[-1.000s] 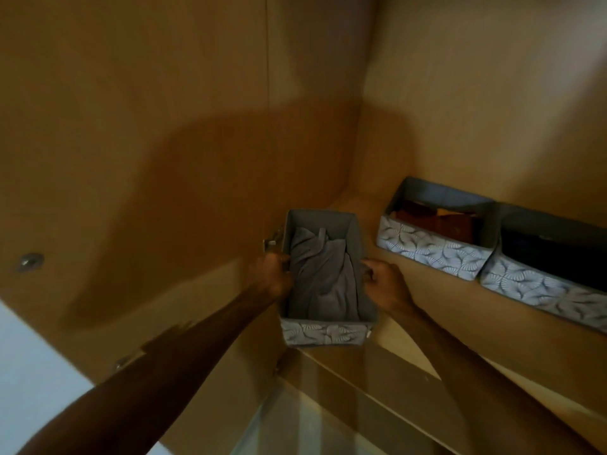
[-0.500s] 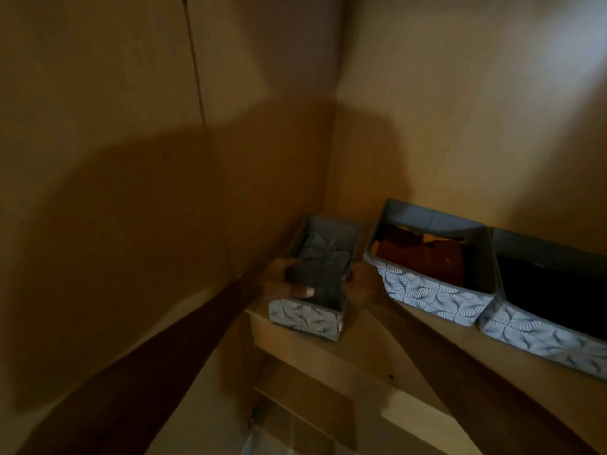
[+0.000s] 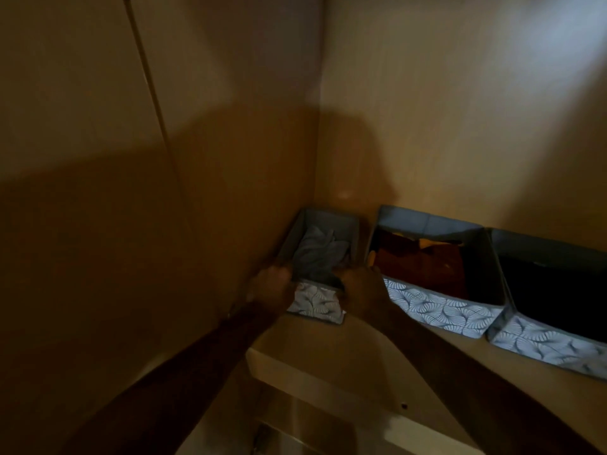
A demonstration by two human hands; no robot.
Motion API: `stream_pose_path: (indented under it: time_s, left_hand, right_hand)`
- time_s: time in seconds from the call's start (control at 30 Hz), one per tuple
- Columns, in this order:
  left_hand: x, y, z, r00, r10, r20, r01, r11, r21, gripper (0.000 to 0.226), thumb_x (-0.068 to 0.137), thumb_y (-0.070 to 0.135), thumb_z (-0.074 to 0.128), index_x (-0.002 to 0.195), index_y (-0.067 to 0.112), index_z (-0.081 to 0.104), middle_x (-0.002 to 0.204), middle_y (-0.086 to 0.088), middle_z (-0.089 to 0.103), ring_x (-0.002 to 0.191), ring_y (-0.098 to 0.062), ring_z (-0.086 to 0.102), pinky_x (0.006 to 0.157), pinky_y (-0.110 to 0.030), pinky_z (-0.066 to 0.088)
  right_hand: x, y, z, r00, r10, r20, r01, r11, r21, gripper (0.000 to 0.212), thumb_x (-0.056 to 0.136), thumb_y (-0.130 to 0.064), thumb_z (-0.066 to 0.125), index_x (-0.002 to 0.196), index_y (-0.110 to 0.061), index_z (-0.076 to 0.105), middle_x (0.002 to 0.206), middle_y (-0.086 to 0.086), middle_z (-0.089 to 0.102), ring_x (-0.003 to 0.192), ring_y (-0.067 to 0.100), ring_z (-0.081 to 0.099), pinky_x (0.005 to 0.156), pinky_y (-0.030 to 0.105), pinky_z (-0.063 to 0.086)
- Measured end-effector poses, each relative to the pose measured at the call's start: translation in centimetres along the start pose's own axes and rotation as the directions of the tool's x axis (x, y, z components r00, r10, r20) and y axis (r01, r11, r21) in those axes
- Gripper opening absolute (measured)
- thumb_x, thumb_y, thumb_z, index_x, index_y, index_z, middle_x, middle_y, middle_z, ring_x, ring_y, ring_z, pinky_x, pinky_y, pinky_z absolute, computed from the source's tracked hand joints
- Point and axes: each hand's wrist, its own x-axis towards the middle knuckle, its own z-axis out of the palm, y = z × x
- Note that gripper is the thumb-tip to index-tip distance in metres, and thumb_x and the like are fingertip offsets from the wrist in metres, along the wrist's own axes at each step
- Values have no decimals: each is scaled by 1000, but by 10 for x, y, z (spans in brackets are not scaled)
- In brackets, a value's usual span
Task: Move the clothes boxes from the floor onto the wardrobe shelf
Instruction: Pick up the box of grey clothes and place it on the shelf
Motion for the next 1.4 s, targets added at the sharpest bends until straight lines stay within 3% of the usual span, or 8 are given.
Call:
stream_pose_path:
  time_s: [0.13, 0.3, 0.4, 0.6, 0.77, 0.97, 1.3, 1.4]
  left_hand:
    - [-6, -3, 12, 986, 152, -65, -137, 972, 190, 56, 96, 25, 45, 149, 15, 30, 159, -13, 19, 141, -37, 30, 105, -50, 38]
    - [-5, -19, 38, 986, 164, -38, -154, 969, 195, 70, 82, 26, 46, 149, 9, 32, 151, -25, 35, 132, -46, 43, 94, -58, 49]
    - [6, -18, 48, 984, 173, -46, -156, 953, 262, 72, 78, 33, 43, 144, 6, 38, 145, -28, 42, 129, -47, 46, 99, -59, 44]
    - [39, -4, 38, 988, 155, 1, -147, 939, 309, 129, 42, 61, 82, 146, 3, 34, 151, -30, 25, 139, -46, 29, 110, -57, 27]
    - [59, -9, 34, 979, 196, 58, -203, 909, 363, 130, 69, 67, 68, 150, 12, -18, 148, -15, -27, 146, -35, -15, 117, -55, -6]
    - [82, -22, 41, 971, 239, -2, -224, 915, 336, 152, 20, 89, 67, 143, 10, 24, 141, -22, 50, 129, -38, 51, 100, -56, 42]
    - [100, -25, 41, 956, 290, -45, -266, 920, 289, 147, 14, 88, 67, 135, 12, 36, 128, -19, 63, 115, -35, 63, 88, -53, 53]
    - [94, -21, 34, 963, 268, 20, -263, 926, 269, 146, 23, 84, 72, 142, 11, 29, 139, -23, 52, 125, -39, 54, 96, -55, 47]
  right_hand:
    - [2, -2, 5, 1000, 10, -24, -11, 1000, -27, 34, 68, -12, 67, 100, -21, 70, 92, 8, 71, 97, 31, 63, 97, 40, 39]
    - [6, -8, 16, 993, 71, -91, -77, 995, -69, 32, 60, -9, 76, 92, -14, 71, 95, 13, 71, 100, 34, 64, 95, 51, 42]
    - [13, -7, 15, 995, 79, -53, -82, 994, -74, 37, 70, -10, 71, 105, -16, 66, 111, 11, 67, 114, 33, 57, 104, 51, 34]
    - [31, 3, 22, 994, 97, -40, -102, 986, -133, 46, 79, -11, 62, 125, -18, 57, 134, 17, 52, 129, 35, 45, 112, 63, 16]
    - [50, 9, 31, 988, 152, 0, -151, 976, -159, 60, 85, -17, 57, 142, -25, 38, 154, 23, 21, 142, 34, 26, 113, 61, 13]
    - [64, 15, 39, 982, 191, -7, -190, 975, -118, 58, 87, -17, 51, 143, -22, 37, 154, 25, 18, 142, 36, 24, 112, 61, 14]
    - [79, 24, 45, 980, 198, 29, -195, 977, -83, 53, 88, -34, 58, 138, -27, 42, 151, 23, 29, 143, 35, 21, 109, 64, 14]
    - [73, 25, 42, 985, 171, 39, -167, 983, -75, 58, 90, -39, 54, 143, -28, 35, 154, 24, 22, 144, 36, 18, 111, 63, 14]
